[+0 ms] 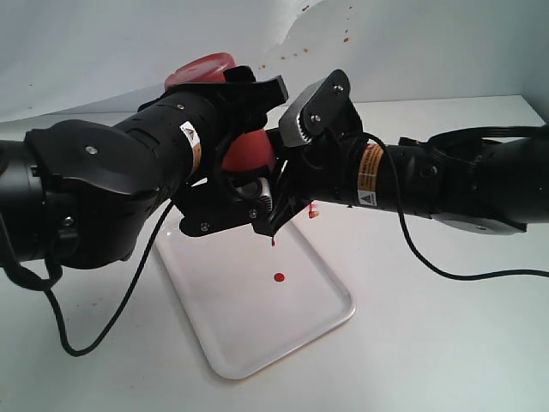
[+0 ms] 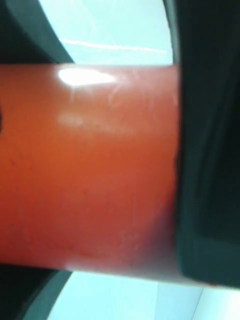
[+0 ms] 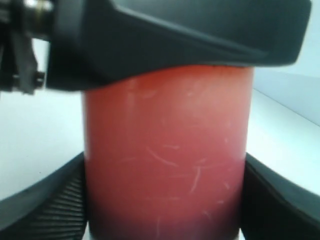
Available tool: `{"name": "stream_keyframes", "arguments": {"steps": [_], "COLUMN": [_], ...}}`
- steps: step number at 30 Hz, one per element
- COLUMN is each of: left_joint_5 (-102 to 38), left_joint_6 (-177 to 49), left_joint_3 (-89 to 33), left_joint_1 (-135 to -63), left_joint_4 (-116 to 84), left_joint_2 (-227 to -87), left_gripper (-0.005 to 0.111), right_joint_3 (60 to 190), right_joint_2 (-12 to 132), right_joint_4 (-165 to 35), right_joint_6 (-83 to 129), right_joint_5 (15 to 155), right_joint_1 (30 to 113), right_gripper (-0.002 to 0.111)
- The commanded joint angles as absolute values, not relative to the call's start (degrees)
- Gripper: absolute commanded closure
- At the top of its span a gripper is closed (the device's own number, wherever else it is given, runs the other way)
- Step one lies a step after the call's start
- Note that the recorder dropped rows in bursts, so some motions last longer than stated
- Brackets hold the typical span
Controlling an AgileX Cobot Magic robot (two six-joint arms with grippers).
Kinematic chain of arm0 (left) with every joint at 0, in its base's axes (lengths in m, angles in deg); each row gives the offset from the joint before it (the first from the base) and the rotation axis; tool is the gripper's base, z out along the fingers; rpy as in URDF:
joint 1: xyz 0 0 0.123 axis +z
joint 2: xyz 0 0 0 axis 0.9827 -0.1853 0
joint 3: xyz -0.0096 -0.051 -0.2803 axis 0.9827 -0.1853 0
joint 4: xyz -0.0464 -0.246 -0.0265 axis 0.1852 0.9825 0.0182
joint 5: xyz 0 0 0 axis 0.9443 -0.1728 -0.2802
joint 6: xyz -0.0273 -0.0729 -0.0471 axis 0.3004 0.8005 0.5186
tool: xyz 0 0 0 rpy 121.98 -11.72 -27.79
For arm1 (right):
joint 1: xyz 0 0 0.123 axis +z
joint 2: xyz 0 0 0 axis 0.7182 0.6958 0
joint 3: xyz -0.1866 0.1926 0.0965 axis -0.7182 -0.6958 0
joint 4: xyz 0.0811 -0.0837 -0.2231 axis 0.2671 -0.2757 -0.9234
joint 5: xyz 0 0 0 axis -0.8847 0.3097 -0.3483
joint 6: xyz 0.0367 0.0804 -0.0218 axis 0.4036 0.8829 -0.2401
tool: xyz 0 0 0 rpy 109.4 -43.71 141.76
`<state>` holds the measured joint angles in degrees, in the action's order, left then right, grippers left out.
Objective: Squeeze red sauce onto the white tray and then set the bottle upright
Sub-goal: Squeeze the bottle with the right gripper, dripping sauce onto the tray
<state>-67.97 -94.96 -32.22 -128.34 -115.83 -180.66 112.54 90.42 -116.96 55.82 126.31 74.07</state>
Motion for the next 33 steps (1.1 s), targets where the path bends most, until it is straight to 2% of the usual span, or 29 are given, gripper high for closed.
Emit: {"name": "stream_keyframes", "arguments": {"steps": [1,7,9,11,12,14,16,17,19,22,24,28,30,33], "left_joint_5": [-69.0,-69.0,-69.0,-69.0,-69.0,-69.0,-69.0,-69.0,-69.0,-69.0,-69.0,-69.0,-69.0,-69.0], "left_joint_6": [-94.9,-94.9,-94.9,-94.9,-94.9,-94.9,-94.9,-94.9,-94.9,-94.9,-94.9,-94.9,-94.9,-94.9], "left_joint_3": [-32.2,-32.2,-32.2,-32.2,-32.2,-32.2,-32.2,-32.2,-32.2,-32.2,-32.2,-32.2,-32.2,-32.2], "left_joint_1": [-128.6,-128.6,-128.6,-128.6,-128.6,-128.6,-128.6,-128.6,-128.6,-128.6,-128.6,-128.6,-128.6,-128.6], "left_joint_4": [-116.2,-116.2,-116.2,-116.2,-116.2,-116.2,-116.2,-116.2,-116.2,-116.2,-116.2,-116.2,-116.2,-116.2], "left_joint_2": [-180.9,-180.9,-180.9,-180.9,-180.9,-180.9,-180.9,-180.9,-180.9,-180.9,-180.9,-180.9,-180.9,-180.9], "left_gripper": [0.107,0.107,0.107,0.107,0.107,0.107,0.107,0.107,0.107,0.107,0.107,0.107,0.107,0.107], "right_joint_3": [113.2,113.2,113.2,113.2,113.2,113.2,113.2,113.2,113.2,113.2,113.2,113.2,113.2,113.2], "right_joint_2": [89.8,89.8,89.8,89.8,89.8,89.8,89.8,89.8,89.8,89.8,89.8,89.8,89.8,89.8], "right_joint_4": [-115.1,-115.1,-115.1,-115.1,-115.5,-116.0,-116.0,-116.0,-116.0,-116.0,-116.2,-119.0,-118.5,-116.8], "right_joint_6": [57.2,57.2,58.4,59.6,59.6,59.6,59.6,59.6,59.6,59.6,59.6,59.6,60.1,62.6], "right_joint_5": [129.4,129.4,129.4,129.4,129.4,129.4,129.4,129.4,129.4,129.4,129.4,129.5,129.5,129.4], "right_joint_1": [74.1,74.1,74.1,74.1,74.1,74.1,74.1,74.1,74.1,74.1,74.1,74.1,74.1,74.1], "right_gripper": [0.107,0.107,0.1,0.074,0.051,0.026,0.012,0.009,0.011,0.025,0.047,0.104,0.106,0.096]}}
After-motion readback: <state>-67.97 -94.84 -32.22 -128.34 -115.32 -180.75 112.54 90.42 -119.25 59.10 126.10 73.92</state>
